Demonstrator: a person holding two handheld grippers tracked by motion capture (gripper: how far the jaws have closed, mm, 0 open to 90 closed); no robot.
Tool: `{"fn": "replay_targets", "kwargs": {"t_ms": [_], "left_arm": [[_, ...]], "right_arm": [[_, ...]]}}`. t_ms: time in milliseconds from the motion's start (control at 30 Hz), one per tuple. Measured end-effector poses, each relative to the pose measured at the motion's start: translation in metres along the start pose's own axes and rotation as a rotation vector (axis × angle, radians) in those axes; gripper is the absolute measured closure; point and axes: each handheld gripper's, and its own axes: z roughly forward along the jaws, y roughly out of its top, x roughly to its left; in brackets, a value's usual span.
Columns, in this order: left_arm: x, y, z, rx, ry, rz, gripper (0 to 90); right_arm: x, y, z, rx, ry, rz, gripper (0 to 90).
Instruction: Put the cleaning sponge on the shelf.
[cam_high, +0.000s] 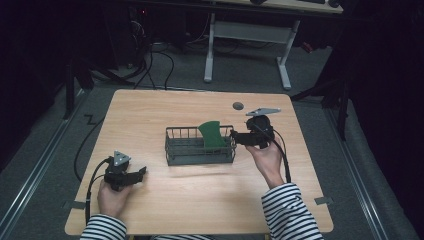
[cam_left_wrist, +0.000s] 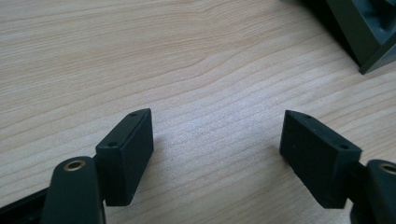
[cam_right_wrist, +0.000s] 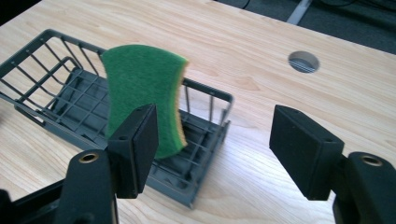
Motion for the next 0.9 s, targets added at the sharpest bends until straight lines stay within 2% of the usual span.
{"fn": "replay_targets", "kwargs": {"t_ms": [200, 400, 533, 600, 733, 833, 900], "left_arm": [[0.0, 0.0, 0.0, 0.0, 0.0, 0.0, 26.4], [0.0, 0.0, 0.0, 0.0, 0.0, 0.0, 26.4], [0.0, 0.0, 0.0, 0.0, 0.001, 0.0, 26.4], [0.0, 0.0, 0.0, 0.0, 0.002, 0.0, 26.3], [0.0, 0.0, 0.0, 0.0, 0.002, 0.0, 26.3], [0.0, 0.0, 0.0, 0.0, 0.003, 0.0, 26.3], [0.0, 0.0, 0.0, 0.0, 0.003, 0.0, 26.2]], "right_arm": [[-0.014, -0.01, -0.022, -0.043, -0.018, 0.021, 35.7], [-0.027, -0.025, -0.031, -0.052, -0.033, 0.042, 36.6], [-0.04, -0.039, -0.04, -0.061, -0.037, 0.075, 36.8], [-0.042, -0.041, -0.043, -0.066, -0.04, 0.08, 36.8], [-0.049, -0.05, -0.058, -0.117, -0.034, 0.101, 37.7], [-0.053, -0.056, -0.059, -0.108, -0.04, 0.109, 37.8], [-0.059, -0.068, -0.06, -0.106, -0.043, 0.129, 38.0]]}}
